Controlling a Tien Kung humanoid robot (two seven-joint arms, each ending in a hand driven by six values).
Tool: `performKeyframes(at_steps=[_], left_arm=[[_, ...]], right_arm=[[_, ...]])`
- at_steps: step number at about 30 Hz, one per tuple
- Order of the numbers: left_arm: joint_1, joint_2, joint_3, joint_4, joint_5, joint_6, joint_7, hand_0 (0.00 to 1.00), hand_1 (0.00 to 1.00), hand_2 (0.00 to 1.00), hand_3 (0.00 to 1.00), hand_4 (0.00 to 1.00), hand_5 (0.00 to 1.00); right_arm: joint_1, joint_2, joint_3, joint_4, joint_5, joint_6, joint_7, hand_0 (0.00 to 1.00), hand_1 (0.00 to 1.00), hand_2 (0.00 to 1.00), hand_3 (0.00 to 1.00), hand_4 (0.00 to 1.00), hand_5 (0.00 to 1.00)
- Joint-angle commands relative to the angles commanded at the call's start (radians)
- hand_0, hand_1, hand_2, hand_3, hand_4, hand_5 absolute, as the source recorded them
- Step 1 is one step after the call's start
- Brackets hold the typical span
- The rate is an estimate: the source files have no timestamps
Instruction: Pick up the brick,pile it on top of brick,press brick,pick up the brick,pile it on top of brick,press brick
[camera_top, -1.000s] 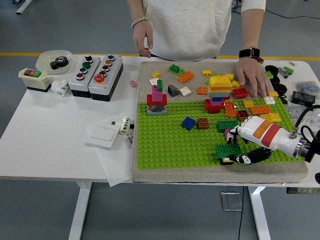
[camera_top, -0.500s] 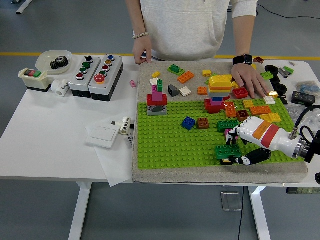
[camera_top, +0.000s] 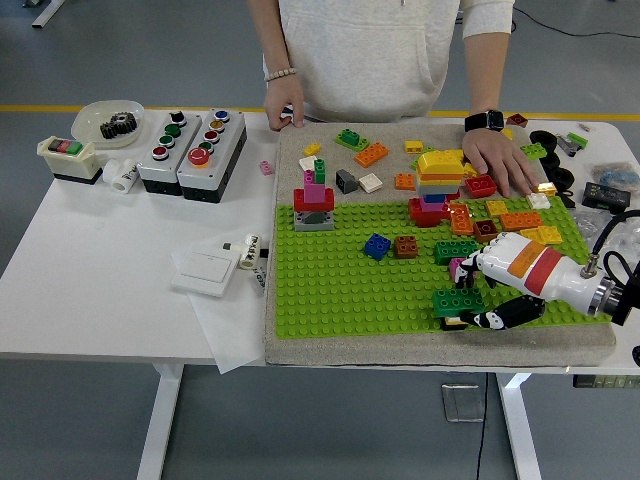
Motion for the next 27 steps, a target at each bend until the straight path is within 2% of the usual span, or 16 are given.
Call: performKeyframes(at_steps=[15, 16, 27], left_arm=[[-0.002, -0.001, 0.001, 0.000, -0.001, 0.001, -0.001, 0.788, 0.791, 0.780, 0.628, 0.690, 0.648], [-0.002, 0.000, 0.001, 0.000, -0.002, 0.001, -0.001, 0.789, 0.790, 0.780, 0.628, 0.689, 0.648], [-0.003, 0.000, 0.003, 0.000, -0.004, 0.001, -0.002, 0.787, 0.790, 0.780, 0.629, 0.690, 0.648]], right_arm=[[-0.003, -0.001, 0.003, 0.001, -0.003, 0.005, 0.001, 0.168, 0.301, 0.483, 0.556, 0.838, 0.389], [-0.003, -0.001, 0.004, 0.001, -0.003, 0.005, 0.001, 0.169, 0.303, 0.492, 0.571, 0.868, 0.407], [-0.004, -0.001, 0.007, 0.000, -0.008, 0.006, 0.000, 0.172, 0.303, 0.497, 0.575, 0.880, 0.412]])
